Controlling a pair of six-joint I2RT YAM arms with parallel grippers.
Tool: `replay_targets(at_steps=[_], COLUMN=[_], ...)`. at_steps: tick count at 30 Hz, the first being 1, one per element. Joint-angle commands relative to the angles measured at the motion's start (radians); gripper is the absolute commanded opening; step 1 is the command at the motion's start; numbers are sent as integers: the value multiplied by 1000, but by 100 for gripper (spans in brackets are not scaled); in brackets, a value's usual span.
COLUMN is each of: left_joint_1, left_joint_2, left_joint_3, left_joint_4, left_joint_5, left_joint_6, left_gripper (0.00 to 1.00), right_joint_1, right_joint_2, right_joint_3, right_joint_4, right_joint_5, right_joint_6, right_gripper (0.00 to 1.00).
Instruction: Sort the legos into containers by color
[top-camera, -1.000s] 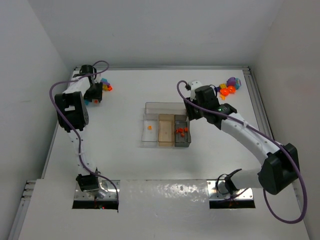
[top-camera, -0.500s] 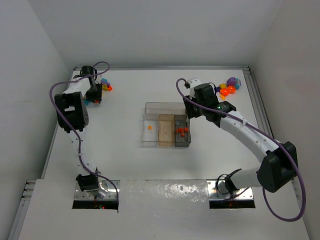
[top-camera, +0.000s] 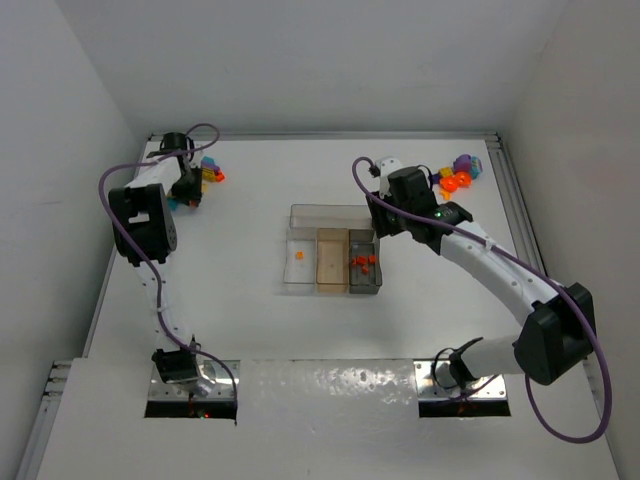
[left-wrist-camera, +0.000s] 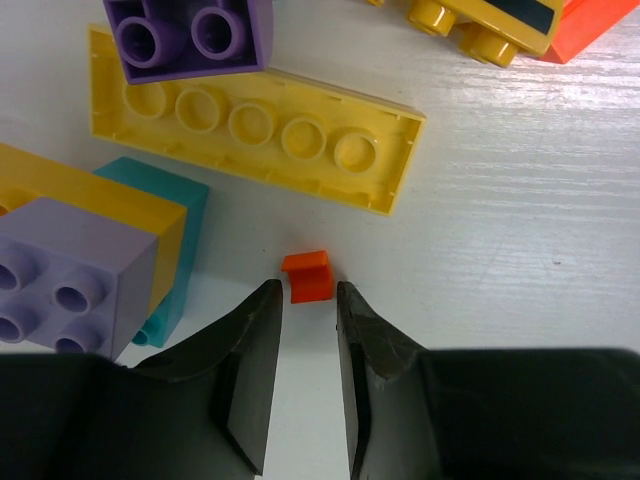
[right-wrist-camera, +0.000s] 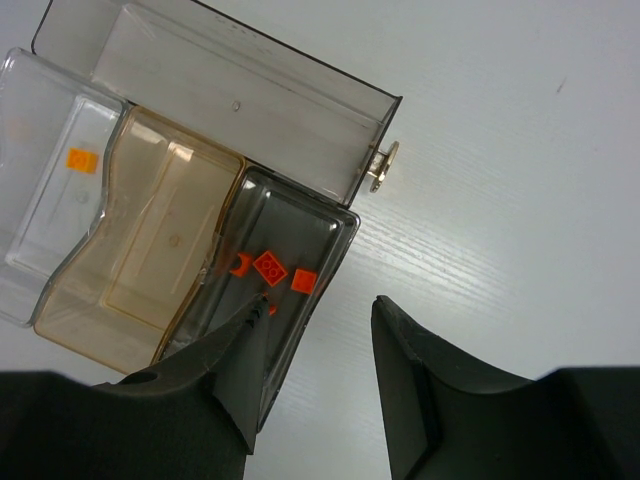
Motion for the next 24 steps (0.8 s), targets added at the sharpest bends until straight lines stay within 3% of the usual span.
replay_targets(at_steps=[1, 11, 22, 24], left_joint_1=[9, 9, 9, 9], left_joint_2=[-19, 11, 18, 17], left_joint_3=[-15, 14, 14, 17], left_joint_4=[26, 21, 17, 17], left_joint_5=[-35, 7, 1, -4], left_joint_6=[14, -20, -28, -16], left_gripper=[26, 26, 7, 1], right_joint_1=[-2, 0, -2, 0], right_joint_2=[-8, -8, -2, -1], right_joint_3=[45, 40, 43, 43], right_joint_4=[-3, -3, -7, -6], right_joint_5=[15, 11, 12, 12], right_joint_6=[-11, -7, -7, -7], right_gripper=[46, 46, 45, 45])
